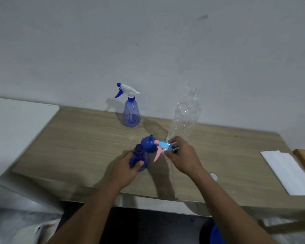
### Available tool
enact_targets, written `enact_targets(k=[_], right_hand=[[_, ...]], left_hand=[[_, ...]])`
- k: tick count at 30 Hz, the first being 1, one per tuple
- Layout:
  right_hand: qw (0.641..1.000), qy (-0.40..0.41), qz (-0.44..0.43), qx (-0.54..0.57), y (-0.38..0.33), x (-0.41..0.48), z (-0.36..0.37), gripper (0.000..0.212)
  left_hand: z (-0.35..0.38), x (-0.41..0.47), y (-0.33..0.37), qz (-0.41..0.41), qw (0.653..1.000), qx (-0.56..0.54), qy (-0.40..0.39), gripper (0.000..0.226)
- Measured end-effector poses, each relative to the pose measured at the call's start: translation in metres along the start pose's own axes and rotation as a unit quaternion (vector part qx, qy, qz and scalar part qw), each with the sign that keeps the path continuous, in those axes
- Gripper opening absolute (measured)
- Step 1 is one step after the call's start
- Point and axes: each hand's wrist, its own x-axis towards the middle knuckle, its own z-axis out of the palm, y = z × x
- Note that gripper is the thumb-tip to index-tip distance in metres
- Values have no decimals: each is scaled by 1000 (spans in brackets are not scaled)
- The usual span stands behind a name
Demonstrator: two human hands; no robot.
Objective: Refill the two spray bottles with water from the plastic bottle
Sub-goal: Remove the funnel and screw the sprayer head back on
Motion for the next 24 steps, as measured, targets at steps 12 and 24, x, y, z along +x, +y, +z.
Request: enact_targets(k=[12,24], right_hand=[[938,124,-170,276,-113,10,-15,31],[983,5,-154,99,-66,12,52,39]], left_hand=[[4,0,1,-11,996,-91,21,49],[15,-1,-9,7,991,-131,38,36]])
